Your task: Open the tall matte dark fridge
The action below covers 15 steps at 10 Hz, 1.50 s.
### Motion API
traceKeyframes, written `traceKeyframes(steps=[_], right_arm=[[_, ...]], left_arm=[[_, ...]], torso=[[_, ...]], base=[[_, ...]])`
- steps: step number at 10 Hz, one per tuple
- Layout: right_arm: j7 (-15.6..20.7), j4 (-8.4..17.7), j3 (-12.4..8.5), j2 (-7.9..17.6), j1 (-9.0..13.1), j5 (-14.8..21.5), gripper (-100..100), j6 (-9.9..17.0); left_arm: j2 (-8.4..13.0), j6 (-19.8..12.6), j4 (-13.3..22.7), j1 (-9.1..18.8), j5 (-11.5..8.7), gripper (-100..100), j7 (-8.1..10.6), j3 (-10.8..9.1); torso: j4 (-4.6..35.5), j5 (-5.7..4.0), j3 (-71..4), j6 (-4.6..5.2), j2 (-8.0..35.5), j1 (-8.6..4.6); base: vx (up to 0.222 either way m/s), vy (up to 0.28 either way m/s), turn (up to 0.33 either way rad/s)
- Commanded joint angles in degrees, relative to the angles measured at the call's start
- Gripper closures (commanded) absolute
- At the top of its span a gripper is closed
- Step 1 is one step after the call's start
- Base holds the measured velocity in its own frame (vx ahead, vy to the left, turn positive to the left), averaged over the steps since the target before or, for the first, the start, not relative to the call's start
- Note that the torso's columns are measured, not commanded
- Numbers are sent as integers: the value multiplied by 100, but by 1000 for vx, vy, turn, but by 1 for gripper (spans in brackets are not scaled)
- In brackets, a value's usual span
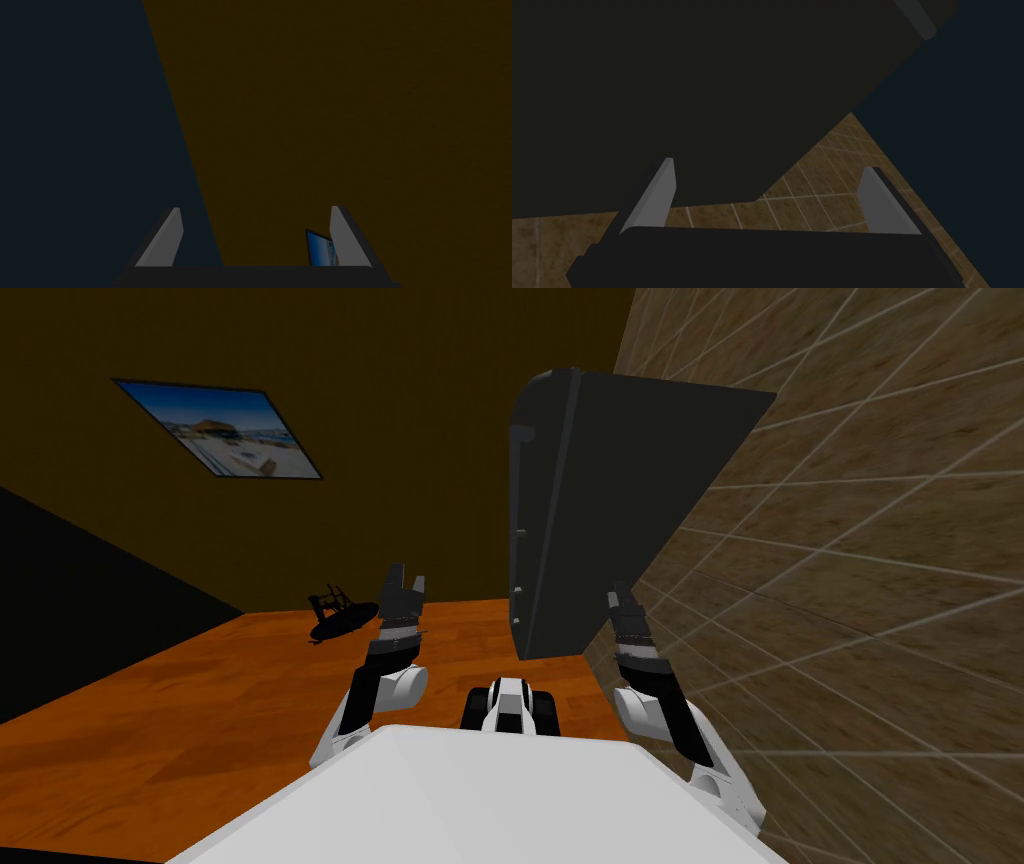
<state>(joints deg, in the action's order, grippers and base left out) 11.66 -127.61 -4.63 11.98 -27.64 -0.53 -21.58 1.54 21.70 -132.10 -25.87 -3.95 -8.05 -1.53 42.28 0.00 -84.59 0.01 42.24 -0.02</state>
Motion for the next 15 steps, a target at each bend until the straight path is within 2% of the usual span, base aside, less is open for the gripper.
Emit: traceKeyframes(steps=[1,2,3,5,6,7,8,9,10,11,12,13,14,15], right_arm=[[83,79,-211,390,-18,171,-100,-48],[137,127,-361,556,-12,287,-100,-63],[137,127,-361,631,-12,287,-100,-63],[253,223,-686,1024,-3,538,-100,-96],[253,223,-686,1124,-3,538,-100,-96],[314,272,-858,1328,2,671,-100,-113],[314,272,-858,1377,2,671,-100,-113],[378,322,-1035,1605,7,808,-100,-132],[378,322,-1035,1633,7,808,-100,-132],[443,373,-1217,1858,11,948,-100,-150],[443,373,-1217,1893,11,948,-100,-150],[509,427,-1401,2114,17,1090,-100,-169],[509,427,-1401,2158,17,1090,-100,-169],[576,485,-1588,2393,23,1235,-100,-187]], left_arm=[[0,0,0,0,0,0,0,0],[0,0,0,0,0,0,0,0],[0,0,0,0,0,0,0,0],[0,0,0,0,0,0,0,0],[0,0,0,0,0,0,0,0],[0,0,0,0,0,0,0,0],[0,0,0,0,0,0,0,0],[0,0,0,0,0,0,0,0],[0,0,0,0,0,0,0,0],[0,0,0,0,0,0,0,0],[0,0,0,0,0,0,0,0],[0,0,0,1,0,0,0,0],[0,0,0,0,0,0,0,0],[0,0,0,1,0,0,0,0]], torso=[[0,0,2,-1,4,0],[2,1,4,0,7,2],[0,3,-1,0,-2,12],[2,-1,3,0,6,-4],[1,1,2,0,3,7],[1,2,2,-2,4,4],[1,0,2,0,4,-1],[1,-1,3,-1,6,-3],[0,1,1,0,1,3],[1,0,2,-1,5,-1],[2,0,4,0,7,0],[2,0,5,-1,8,0],[1,2,1,0,2,7],[0,1,1,-2,3,2]], base=[[32,59,-34],[66,92,-73],[47,69,-30],[47,74,-66],[48,81,-25],[49,71,-37],[41,62,-28],[58,77,-52],[45,62,-36],[38,62,-48],[32,57,-32],[49,80,-62],[42,66,-34],[47,70,-44]])
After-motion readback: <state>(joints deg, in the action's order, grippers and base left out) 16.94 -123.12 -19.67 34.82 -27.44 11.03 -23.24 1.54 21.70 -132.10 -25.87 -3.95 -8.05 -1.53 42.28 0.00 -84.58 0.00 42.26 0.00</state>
